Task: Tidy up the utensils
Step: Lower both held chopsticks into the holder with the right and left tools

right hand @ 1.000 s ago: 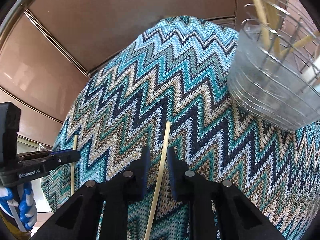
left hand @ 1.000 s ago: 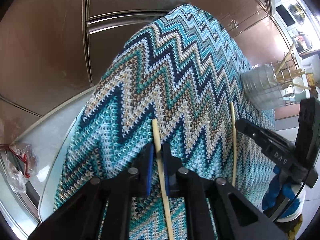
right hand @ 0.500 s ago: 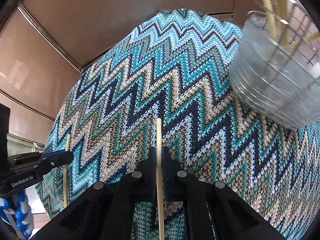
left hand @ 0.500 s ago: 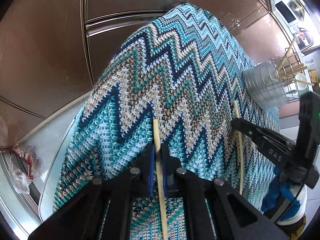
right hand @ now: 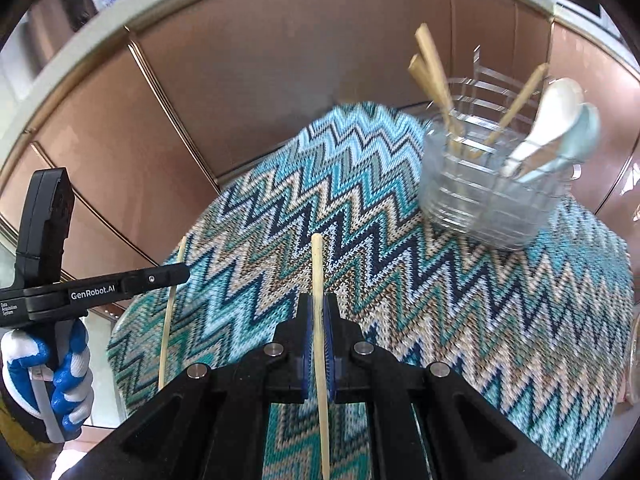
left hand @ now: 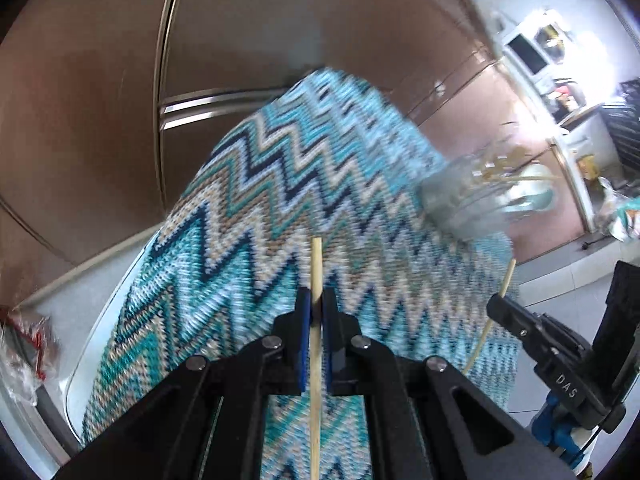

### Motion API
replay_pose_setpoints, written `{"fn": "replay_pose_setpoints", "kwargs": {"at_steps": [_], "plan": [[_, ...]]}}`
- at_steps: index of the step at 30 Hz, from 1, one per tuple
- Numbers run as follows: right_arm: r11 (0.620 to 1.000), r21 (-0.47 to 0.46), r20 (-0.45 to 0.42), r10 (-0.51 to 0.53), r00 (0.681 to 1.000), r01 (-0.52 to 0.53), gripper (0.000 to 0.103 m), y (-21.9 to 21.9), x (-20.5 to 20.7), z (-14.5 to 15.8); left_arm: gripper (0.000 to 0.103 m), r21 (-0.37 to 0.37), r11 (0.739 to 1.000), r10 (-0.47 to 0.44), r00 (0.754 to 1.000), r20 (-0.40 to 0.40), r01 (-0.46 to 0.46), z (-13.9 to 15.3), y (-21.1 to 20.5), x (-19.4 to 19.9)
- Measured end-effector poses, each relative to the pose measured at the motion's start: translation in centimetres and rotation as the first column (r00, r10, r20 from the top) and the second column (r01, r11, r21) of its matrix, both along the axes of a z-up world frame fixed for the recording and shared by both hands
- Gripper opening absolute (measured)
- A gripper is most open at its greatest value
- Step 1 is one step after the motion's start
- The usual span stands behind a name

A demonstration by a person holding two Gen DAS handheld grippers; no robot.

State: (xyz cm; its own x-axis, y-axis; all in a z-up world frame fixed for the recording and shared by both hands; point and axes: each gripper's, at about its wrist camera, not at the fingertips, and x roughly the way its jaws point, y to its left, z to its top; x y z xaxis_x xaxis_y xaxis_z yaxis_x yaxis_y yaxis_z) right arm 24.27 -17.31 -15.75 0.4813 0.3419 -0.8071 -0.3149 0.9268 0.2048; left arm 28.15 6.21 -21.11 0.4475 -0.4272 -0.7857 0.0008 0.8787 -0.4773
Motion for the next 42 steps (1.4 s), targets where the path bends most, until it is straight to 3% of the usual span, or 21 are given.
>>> {"fn": "replay_pose_setpoints", "kwargs": {"at_steps": [9, 16, 21, 27, 31, 37, 39, 42], "plan": [[0.998, 0.045, 0.137, -0.060, 0.989, 0.054, 0.006, -1.9, -5.8, 4.0, 0.005, -0.002, 1.000, 0.009, 0.982, 0.189, -0.009, 5.4, -1.4, -4.8], [0.993, 0.080, 0.233, -0.106, 0.967, 0.089, 0.006, -3.6, -8.9, 6.7, 0.005, 0.018, 1.000, 0.004, 0.950, 0.314, -0.010, 9.2, -3.0, -7.8], [0.984, 0.113, 0.318, -0.165, 0.934, 0.135, 0.006, -6.3, -9.8, 9.9, 0.005, 0.021, 1.000, -0.006, 0.919, 0.393, -0.002, 11.9, -4.7, -7.9], [0.973, 0.158, 0.432, -0.222, 0.874, 0.169, 0.006, -8.8, -7.8, 13.9, 0.005, -0.016, 1.000, -0.013, 0.857, 0.514, 0.025, 16.5, -7.9, -4.5], [0.965, 0.204, 0.513, -0.247, 0.822, 0.163, 0.006, -9.9, -5.3, 16.0, 0.005, -0.061, 0.997, 0.006, 0.794, 0.608, 0.040, 19.6, -10.7, -0.5], [0.958, 0.249, 0.588, -0.265, 0.764, 0.141, 0.006, -10.9, -0.5, 16.8, 0.005, -0.070, 0.997, 0.029, 0.706, 0.708, 0.029, 21.2, -15.2, 5.0], [0.957, 0.255, 0.596, -0.268, 0.757, 0.138, 0.006, -11.0, 1.3, 16.4, 0.005, -0.077, 0.997, 0.042, 0.690, 0.723, 0.019, 20.8, -16.5, 7.2], [0.958, 0.254, 0.601, -0.263, 0.754, 0.132, 0.006, -11.1, 3.8, 15.4, 0.005, -0.080, 0.997, 0.057, 0.684, 0.727, 0.002, 19.9, -17.9, 9.8]]}}
